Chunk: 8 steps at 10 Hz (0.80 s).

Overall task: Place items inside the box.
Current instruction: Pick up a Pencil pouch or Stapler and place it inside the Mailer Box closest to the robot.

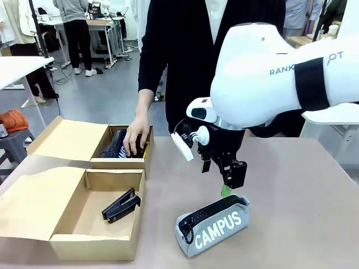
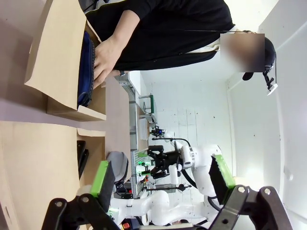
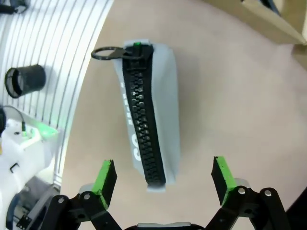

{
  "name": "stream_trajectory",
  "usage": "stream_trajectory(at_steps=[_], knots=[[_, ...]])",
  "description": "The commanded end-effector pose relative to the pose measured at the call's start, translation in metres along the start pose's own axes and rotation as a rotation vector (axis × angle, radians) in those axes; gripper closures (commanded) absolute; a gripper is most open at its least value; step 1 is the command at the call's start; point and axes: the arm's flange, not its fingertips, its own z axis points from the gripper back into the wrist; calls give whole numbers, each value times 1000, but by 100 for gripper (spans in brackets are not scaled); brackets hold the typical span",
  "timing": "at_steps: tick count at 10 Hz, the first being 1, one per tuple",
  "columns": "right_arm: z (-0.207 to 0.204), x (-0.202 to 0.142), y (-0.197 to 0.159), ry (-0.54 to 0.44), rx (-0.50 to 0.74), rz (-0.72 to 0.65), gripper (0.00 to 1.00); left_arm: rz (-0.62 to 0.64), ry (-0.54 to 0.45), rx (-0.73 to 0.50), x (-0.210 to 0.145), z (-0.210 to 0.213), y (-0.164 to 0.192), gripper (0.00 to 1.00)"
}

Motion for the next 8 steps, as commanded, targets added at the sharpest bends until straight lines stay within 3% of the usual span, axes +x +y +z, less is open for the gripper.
stream_trajectory(at_steps=[1, 6, 8], knots=[[-37, 4, -22, 42, 101, 6, 0, -18, 2, -13, -2, 1, -1, 0], [-110, 18, -23, 71, 312, 21, 0, -18, 2, -13, -2, 1, -1, 0], [-110, 13, -20, 77, 298, -14, 0, -18, 2, -13, -2, 1, -1, 0]])
